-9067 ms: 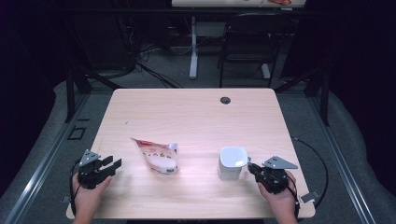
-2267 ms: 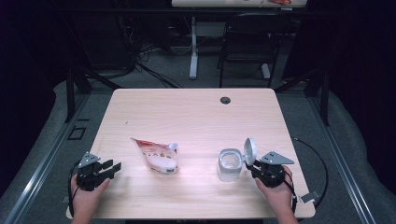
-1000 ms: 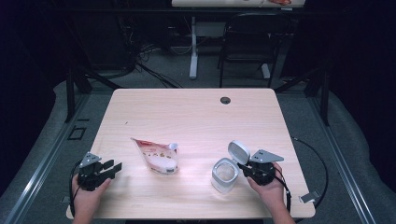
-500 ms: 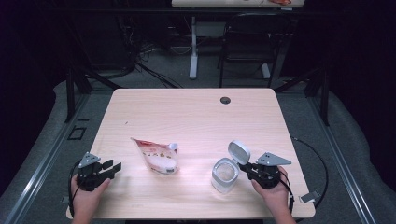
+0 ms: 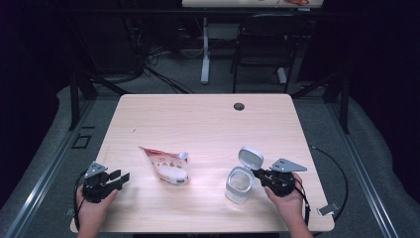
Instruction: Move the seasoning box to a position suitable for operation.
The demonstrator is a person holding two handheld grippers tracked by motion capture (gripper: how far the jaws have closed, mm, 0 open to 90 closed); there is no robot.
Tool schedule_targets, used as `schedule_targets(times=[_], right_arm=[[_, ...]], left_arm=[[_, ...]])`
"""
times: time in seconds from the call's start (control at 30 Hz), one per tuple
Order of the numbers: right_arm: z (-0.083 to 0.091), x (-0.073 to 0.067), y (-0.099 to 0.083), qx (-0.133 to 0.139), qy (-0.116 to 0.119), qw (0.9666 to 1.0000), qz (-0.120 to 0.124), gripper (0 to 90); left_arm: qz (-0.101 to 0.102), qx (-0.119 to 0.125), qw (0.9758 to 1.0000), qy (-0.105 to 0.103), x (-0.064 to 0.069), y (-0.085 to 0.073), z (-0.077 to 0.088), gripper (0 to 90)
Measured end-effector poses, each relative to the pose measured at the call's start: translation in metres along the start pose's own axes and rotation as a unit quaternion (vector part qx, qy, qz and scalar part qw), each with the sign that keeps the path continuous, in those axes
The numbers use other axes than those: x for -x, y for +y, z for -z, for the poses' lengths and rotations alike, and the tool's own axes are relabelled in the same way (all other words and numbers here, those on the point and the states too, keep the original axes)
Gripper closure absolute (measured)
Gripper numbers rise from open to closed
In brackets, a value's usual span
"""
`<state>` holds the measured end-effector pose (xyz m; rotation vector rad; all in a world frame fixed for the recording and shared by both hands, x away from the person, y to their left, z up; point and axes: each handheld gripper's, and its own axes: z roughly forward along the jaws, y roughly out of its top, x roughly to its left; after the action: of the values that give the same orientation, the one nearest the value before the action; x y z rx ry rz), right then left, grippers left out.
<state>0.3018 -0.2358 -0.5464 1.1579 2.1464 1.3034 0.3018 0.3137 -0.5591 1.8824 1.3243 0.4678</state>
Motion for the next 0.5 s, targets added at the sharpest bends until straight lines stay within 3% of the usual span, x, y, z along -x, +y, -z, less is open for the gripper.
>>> schedule_targets(times=[0.13, 0.27, 0.5], right_arm=[[0.007, 0.002, -0.002, 0.001, 0.005, 0.9999, -0.010, 80.2], [0.014, -0.001, -0.004, -0.005, -0.004, 1.0000, -0.001, 77.5], [0.024, -0.002, -0.003, -0.005, -0.018, 0.9998, 0.005, 73.8]], left_arm=[[-0.001, -0.004, 1.0000, -0.006, 0.001, 0.001, 0.002, 58.7], [-0.002, -0.012, 0.9998, -0.014, 0.002, 0.003, 0.004, 63.9], [-0.011, 0.004, 0.9992, -0.039, 0.008, 0.011, 0.013, 66.6]])
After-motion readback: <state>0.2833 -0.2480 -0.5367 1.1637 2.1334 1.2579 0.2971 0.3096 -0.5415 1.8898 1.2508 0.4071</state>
